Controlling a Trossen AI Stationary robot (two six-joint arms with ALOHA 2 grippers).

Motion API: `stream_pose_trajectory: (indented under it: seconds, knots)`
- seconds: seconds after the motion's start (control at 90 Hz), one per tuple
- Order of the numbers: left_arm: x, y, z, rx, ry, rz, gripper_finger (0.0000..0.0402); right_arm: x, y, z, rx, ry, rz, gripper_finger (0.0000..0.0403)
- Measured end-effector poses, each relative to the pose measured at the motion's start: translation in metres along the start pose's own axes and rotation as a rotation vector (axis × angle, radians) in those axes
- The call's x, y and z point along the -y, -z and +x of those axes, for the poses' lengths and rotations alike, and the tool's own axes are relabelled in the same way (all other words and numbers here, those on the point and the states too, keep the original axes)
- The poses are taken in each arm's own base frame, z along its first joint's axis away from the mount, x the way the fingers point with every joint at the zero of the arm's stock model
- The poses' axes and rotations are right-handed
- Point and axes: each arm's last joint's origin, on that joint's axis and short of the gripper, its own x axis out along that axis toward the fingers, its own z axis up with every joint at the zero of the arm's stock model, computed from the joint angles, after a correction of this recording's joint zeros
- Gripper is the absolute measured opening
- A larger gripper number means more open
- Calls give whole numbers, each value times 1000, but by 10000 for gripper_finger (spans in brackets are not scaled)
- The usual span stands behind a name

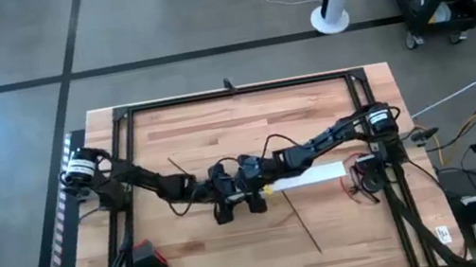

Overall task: Ziptie cables
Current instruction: Close the white cable duct

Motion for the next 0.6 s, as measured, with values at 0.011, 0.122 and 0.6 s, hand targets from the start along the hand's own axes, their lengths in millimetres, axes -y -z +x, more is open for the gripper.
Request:
stream_pose_trajectory:
  seconds: [0.011, 0.122, 0.6]
  knots:
    - [0, 0, -1, 0, 1, -3, 273, 0, 0, 0, -1, 0, 0, 230]
    - [0, -5, -14, 18, 7, -13, 285, 1, 1, 0, -5, 2, 2, 232]
    - [-2, 39, -42, -39, 21, -89, 256, 1, 3, 0, -24, 10, 11, 229]
